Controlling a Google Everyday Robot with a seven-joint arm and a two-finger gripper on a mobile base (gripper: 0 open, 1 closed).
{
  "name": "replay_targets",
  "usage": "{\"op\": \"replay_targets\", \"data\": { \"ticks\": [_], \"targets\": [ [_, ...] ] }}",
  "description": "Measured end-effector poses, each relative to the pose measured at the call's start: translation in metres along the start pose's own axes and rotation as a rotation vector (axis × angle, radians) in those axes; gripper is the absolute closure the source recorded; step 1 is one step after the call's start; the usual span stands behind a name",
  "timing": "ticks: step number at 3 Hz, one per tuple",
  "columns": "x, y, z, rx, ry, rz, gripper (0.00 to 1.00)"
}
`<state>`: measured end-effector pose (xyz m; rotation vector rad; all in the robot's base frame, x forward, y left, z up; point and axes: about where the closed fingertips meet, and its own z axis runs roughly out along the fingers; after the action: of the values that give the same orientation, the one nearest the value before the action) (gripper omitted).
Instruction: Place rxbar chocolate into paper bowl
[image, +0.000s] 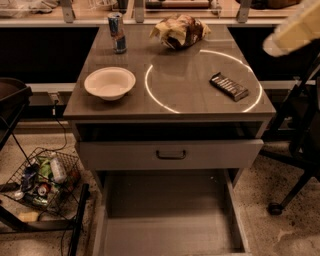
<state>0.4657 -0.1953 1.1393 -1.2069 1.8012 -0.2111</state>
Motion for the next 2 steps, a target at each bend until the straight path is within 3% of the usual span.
{"op": "replay_targets", "data": {
  "ticks": [1,2],
  "targets": [
    [0.006,-0.034,0.047,0.009,-0.103,0.126,0.00],
    [0.025,-0.047,0.082,0.024,-0.152,0.221,0.00]
  ]
}}
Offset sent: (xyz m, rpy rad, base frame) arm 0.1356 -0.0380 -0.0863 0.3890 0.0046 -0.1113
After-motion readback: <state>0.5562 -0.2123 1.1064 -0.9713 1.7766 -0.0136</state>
